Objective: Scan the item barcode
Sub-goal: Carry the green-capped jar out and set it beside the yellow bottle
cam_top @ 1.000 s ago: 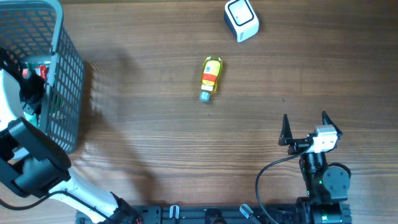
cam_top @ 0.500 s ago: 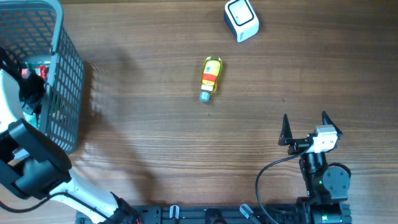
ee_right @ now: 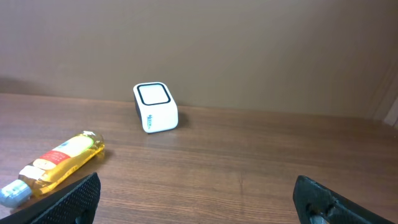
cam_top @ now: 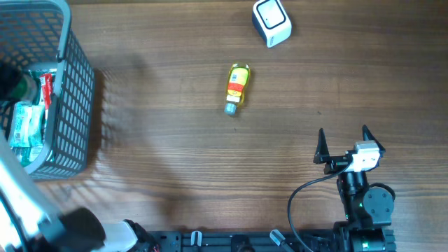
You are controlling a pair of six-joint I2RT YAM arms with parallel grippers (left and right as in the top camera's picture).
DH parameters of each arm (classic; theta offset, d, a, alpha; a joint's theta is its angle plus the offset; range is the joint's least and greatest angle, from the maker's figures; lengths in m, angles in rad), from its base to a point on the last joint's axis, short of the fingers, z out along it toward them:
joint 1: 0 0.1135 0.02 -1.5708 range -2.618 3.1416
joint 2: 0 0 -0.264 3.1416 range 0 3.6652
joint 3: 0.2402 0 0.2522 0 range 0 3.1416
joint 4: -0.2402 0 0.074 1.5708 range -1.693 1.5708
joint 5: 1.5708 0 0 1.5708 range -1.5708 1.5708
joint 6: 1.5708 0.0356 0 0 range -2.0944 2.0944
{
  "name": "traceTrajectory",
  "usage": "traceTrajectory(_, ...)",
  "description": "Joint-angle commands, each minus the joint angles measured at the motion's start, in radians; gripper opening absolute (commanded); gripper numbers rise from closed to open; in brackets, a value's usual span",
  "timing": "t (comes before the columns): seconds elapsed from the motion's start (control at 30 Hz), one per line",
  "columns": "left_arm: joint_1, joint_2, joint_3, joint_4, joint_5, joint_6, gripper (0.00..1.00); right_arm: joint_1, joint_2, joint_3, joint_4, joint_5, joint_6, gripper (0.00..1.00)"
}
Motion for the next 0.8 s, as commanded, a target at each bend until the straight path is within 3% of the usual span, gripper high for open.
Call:
traceTrajectory(0.0,-0.024,-0.158,0.099,-0.019,-0.002,0.006,0.26,-0.003,-0.004,-0.001,0.006,0.02,-0.018,1.0)
traceTrajectory(0.13,-0.111,-0.258,0.154,-0.034,-0.002,0.006,0.24,-0.003,-0.004,-0.001,0.006,0.02,-0.018,1.0)
traceTrajectory(0.33,-0.389,-0.295,0.183,-0.071,0.005,-0.023,0.23,-0.003,-0.004,-0.001,0.006,0.02,-0.018,1.0)
traceTrajectory(0.43,-0.565,-0.244,0.183,-0.109,-0.037,-0.055,0.22,-0.003,-0.004,-0.001,0.006,0.02,-0.018,1.0)
traceTrajectory(0.6,-0.811,-0.087,0.183,-0.16,-0.224,-0.142,0.2,-0.003,-0.004,-0.001,0.006,0.02,-0.018,1.0)
traceTrajectory(0.77,-0.919,0.091,0.183,-0.143,-0.249,-0.242,0.18,-0.003,-0.004,-0.001,0.006,0.02,-0.017,1.0)
